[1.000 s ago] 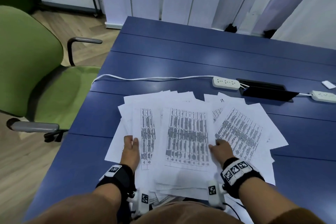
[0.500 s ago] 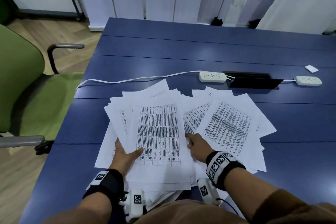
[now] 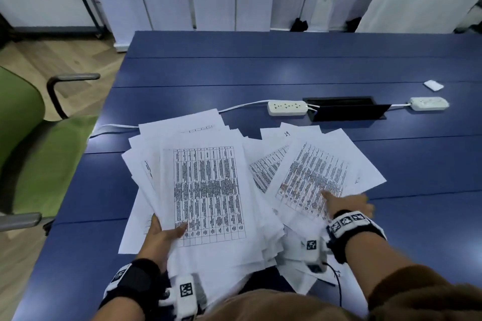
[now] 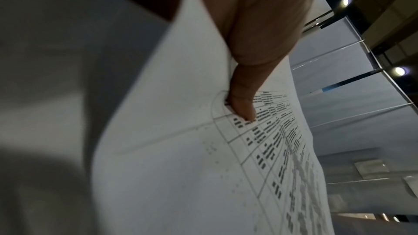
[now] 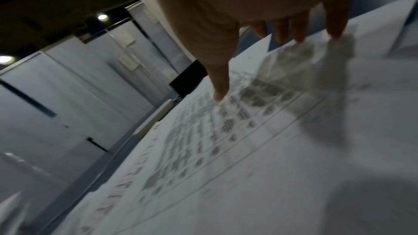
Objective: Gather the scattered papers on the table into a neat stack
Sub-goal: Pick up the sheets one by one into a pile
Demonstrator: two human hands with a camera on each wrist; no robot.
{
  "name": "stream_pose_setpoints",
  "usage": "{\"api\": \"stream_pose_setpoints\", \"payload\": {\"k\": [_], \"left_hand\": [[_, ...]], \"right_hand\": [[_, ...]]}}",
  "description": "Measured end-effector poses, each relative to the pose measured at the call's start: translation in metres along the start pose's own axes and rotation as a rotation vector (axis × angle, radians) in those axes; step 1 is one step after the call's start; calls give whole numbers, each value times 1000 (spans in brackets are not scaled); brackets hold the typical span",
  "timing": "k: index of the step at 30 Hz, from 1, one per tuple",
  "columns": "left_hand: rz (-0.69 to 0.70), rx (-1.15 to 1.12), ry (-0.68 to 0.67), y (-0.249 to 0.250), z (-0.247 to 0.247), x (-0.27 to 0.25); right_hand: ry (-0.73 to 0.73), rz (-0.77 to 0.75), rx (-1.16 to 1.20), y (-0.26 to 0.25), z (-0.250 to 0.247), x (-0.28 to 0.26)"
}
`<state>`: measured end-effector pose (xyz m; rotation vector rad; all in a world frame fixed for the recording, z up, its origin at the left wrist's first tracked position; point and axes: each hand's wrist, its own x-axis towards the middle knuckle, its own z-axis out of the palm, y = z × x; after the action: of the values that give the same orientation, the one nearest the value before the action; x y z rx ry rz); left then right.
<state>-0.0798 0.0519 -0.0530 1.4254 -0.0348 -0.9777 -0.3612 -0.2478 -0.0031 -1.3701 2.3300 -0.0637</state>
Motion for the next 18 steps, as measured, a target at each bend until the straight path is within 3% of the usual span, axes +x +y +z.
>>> {"api": "stream_pose_setpoints", "payload": {"k": [2,6,8,10,14,18], "left_hand": [[-5,-1,-6,-2,8,-1],[-48,49,-31,-8,11,7],[-86,107,-36,-16,3,19],[-104,158,-23,-24,-5,28],[-139,186,-14,-24,-9,29],[-176,192,16,-27,-14,31]], "right_hand": [[-75,6,-68,11,3,19],[-195,-21,125,12,9,35],[-229,-68,68,9,4,35],[-197,-128,45,6,1,35],[-99,-271,337,4,-7,43],[-206,-448,139,3,-24,59]]}}
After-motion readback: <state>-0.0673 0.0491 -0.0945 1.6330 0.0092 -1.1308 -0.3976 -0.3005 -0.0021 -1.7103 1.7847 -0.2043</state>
